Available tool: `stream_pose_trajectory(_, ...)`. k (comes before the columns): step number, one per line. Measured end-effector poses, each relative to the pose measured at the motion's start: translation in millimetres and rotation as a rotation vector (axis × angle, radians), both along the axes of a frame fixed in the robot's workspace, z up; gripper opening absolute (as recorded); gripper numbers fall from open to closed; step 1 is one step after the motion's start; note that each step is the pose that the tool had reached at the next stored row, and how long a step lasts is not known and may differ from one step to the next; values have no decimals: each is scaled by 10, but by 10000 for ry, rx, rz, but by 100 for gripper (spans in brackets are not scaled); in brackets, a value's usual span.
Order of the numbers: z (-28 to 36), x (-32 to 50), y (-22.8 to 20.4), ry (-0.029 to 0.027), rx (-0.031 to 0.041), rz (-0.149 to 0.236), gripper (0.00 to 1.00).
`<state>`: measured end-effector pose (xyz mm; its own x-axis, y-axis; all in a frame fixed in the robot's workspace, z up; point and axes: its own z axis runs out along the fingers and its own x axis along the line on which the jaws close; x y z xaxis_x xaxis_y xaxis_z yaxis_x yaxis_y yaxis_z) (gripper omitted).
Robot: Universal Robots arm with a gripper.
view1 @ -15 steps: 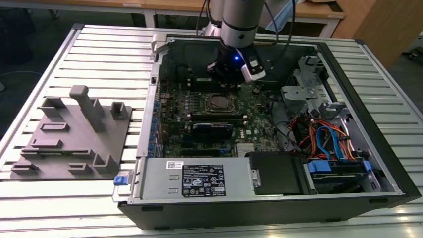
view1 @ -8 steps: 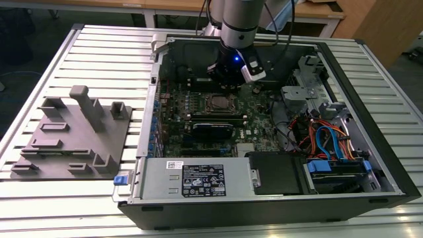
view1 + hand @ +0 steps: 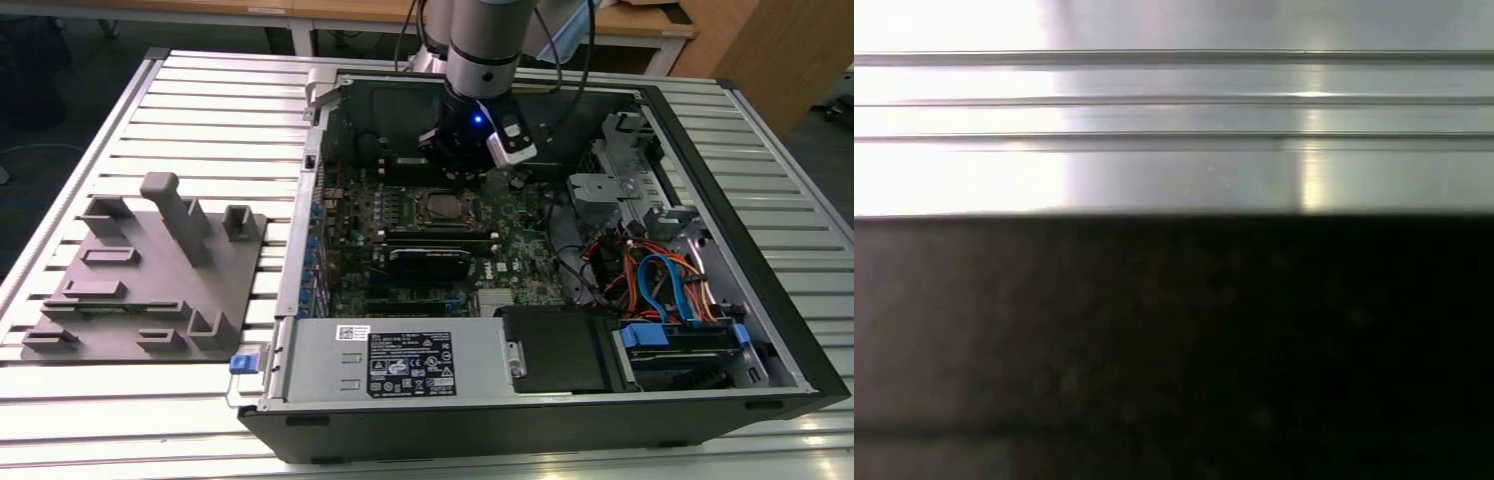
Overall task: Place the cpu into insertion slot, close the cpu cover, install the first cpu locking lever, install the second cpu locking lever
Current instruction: 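Install the first cpu locking lever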
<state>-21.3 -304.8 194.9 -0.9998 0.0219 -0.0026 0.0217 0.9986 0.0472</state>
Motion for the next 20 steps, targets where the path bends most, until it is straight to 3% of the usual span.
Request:
stream_pose_trajectory(2, 2, -1, -1, 3, 107, -1, 11)
stream_pose_trajectory(4, 9, -1, 0, 0, 155, -2, 11)
stream_pose_trajectory(10, 112, -1, -1, 5, 146, -2, 11)
stream_pose_trajectory(20, 118, -1, -41, 5, 122, -2, 11)
